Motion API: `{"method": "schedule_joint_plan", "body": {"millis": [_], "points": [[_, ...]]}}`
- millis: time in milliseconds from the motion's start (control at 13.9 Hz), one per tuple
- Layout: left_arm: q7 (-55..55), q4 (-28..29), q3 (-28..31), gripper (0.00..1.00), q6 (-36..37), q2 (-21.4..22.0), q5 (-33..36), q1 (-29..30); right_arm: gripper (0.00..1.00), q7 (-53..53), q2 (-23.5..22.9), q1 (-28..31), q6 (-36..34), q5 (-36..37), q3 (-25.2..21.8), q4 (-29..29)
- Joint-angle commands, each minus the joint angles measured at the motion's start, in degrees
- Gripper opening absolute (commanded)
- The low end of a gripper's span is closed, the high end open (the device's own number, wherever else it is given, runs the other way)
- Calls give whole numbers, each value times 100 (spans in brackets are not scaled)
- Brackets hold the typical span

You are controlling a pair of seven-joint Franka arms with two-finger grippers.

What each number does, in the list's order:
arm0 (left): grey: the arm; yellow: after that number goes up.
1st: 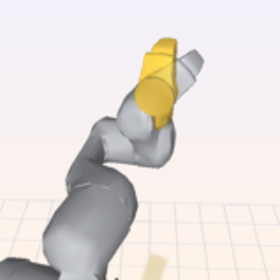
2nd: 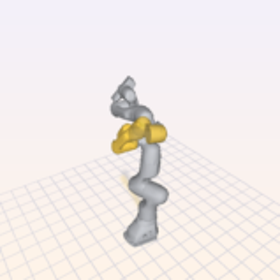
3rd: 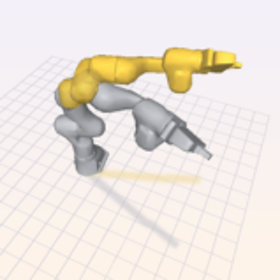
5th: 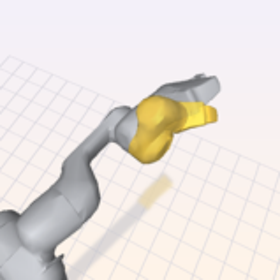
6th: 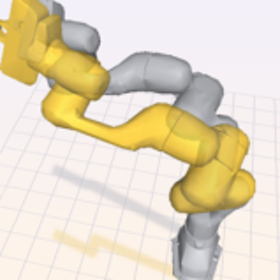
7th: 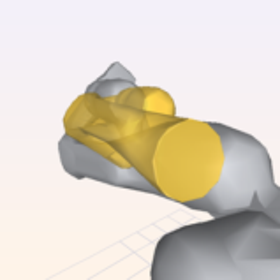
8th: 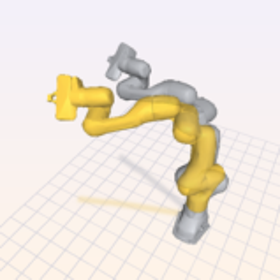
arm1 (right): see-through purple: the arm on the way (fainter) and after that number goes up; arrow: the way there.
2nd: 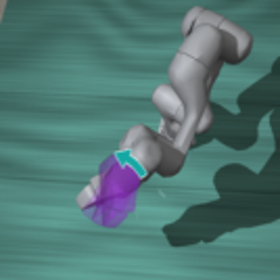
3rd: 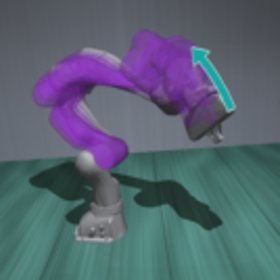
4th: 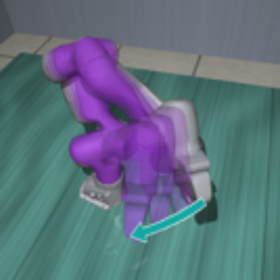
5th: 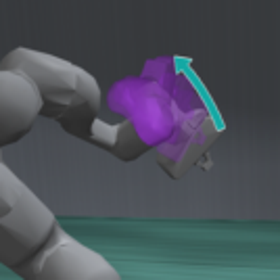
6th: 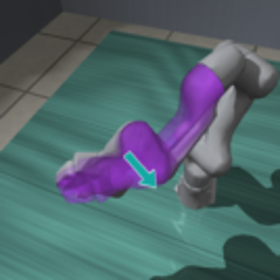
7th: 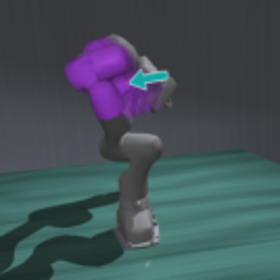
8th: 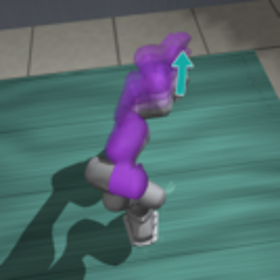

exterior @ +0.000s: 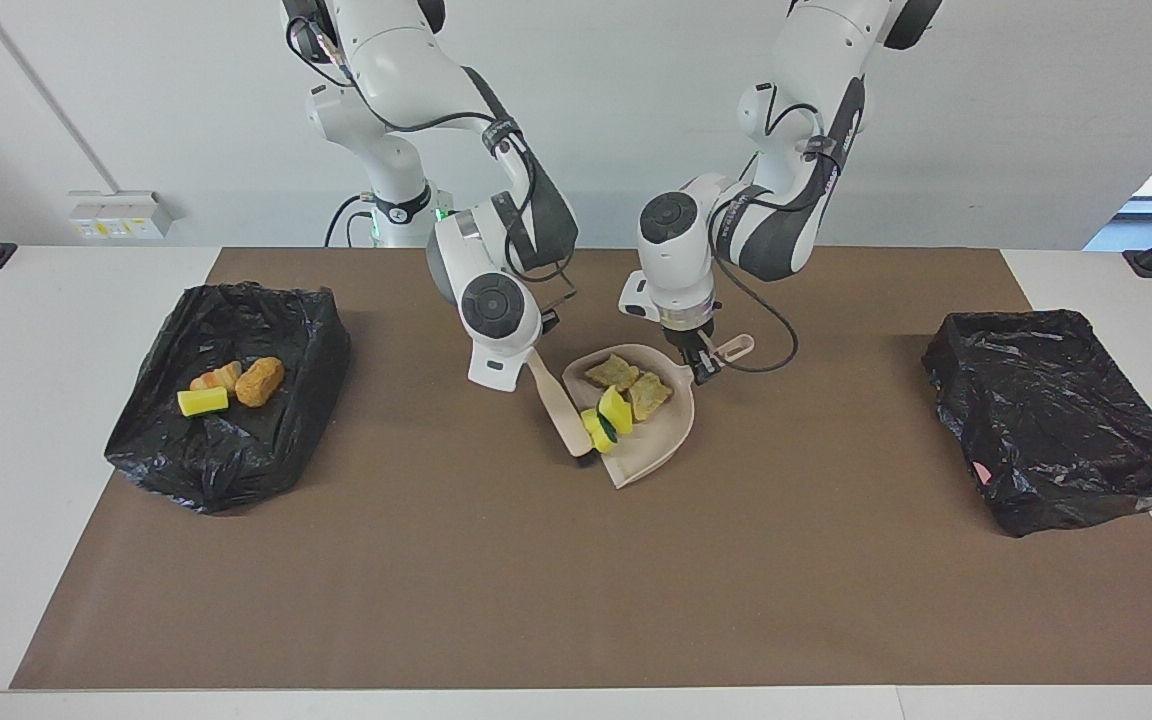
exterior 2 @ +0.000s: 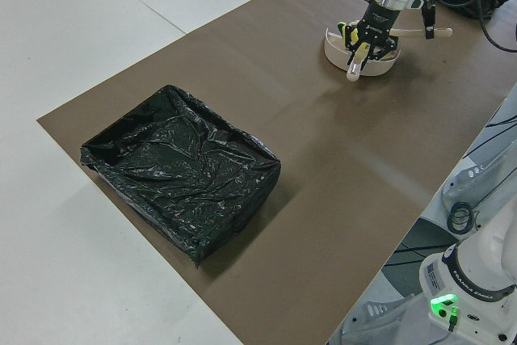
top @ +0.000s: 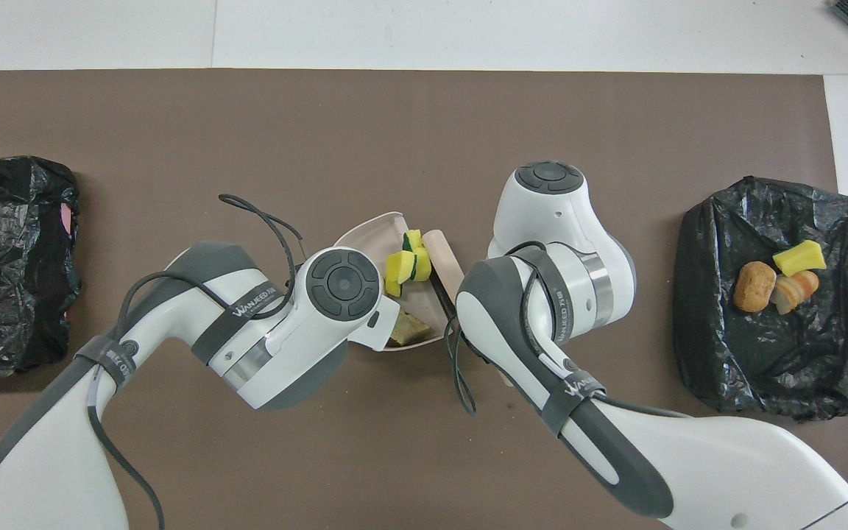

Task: Sweep and dump trash in bin
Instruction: 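Push the last debris pieces into the dustpan with the right gripper's brush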

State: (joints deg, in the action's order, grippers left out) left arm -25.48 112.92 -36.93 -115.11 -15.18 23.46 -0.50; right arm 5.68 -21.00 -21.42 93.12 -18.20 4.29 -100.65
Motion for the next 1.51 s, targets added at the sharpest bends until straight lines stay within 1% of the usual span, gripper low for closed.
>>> {"method": "schedule_joint_plan", "body": {"millis": [0,144,216,576,791,935,1079,1223,1367,1439], "points": [[-352,117,-25,0,-152,130,-79,76,0,241,210,-28,5,-26,37,-192],[-361,117,-25,0,-170,130,-79,85,0,-406,263,-563,75,263,28,-174],[-370,117,-25,0,-170,121,-79,85,0,-558,280,-608,49,343,28,-148],[-1081,81,2,0,-223,121,-79,94,0,-542,447,-486,-196,414,-7,-113],[-1616,55,19,0,-214,138,-70,138,0,-516,596,-214,-451,309,-7,-104],[-2029,38,212,0,-205,217,-70,120,0,-489,710,-126,-566,222,2,-95],[-2215,46,265,0,-126,375,-70,120,0,-515,877,50,-715,-33,-7,-86],[-2495,108,449,0,-100,673,-79,120,0,-690,1175,217,-978,-131,-16,-86],[-2750,125,634,0,-73,911,-87,120,0,-1277,1413,296,-1277,-131,-25,-112],[-2865,125,774,0,-30,1016,-140,120,0,-1855,1492,201,-1357,-122,-16,-173]]}}
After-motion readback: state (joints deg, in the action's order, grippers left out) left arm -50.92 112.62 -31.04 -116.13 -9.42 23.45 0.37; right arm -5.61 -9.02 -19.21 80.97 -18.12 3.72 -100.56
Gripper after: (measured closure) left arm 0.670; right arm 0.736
